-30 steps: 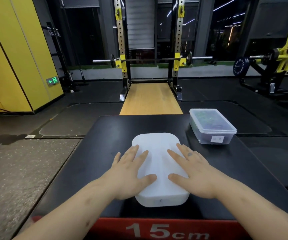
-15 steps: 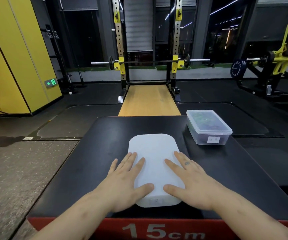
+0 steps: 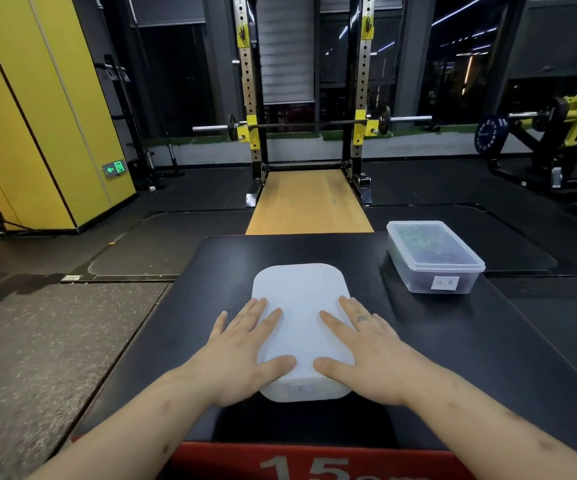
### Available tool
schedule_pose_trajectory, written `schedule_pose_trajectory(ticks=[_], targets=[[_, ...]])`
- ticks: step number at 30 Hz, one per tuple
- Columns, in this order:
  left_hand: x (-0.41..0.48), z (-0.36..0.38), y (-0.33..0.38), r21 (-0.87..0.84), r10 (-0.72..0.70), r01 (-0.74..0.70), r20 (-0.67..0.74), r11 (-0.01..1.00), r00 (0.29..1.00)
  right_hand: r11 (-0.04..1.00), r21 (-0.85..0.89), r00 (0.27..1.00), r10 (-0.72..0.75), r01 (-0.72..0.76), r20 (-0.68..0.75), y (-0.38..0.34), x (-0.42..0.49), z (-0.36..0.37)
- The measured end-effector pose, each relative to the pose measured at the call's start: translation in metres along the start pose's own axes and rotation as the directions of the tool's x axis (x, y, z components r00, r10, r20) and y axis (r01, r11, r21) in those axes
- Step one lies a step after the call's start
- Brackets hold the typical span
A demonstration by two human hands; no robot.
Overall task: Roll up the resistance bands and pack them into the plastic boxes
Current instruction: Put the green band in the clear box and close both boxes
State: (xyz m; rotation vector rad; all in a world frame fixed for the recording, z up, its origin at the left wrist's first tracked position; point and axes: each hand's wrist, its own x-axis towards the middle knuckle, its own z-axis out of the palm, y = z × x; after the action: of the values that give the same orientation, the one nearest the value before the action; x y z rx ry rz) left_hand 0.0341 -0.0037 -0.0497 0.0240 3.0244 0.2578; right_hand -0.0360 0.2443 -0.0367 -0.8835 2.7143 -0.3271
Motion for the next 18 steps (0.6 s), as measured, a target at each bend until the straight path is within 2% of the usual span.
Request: schedule_pose_trajectory(ticks=[18], targets=[[0.048, -0.024, -0.105, -0.05, -0.039, 0.039, -0.003, 0.998, 0.999, 0.998, 0.023, 0.998, -0.059, 0.059, -0.013, -0.051, 0.114, 0.001]])
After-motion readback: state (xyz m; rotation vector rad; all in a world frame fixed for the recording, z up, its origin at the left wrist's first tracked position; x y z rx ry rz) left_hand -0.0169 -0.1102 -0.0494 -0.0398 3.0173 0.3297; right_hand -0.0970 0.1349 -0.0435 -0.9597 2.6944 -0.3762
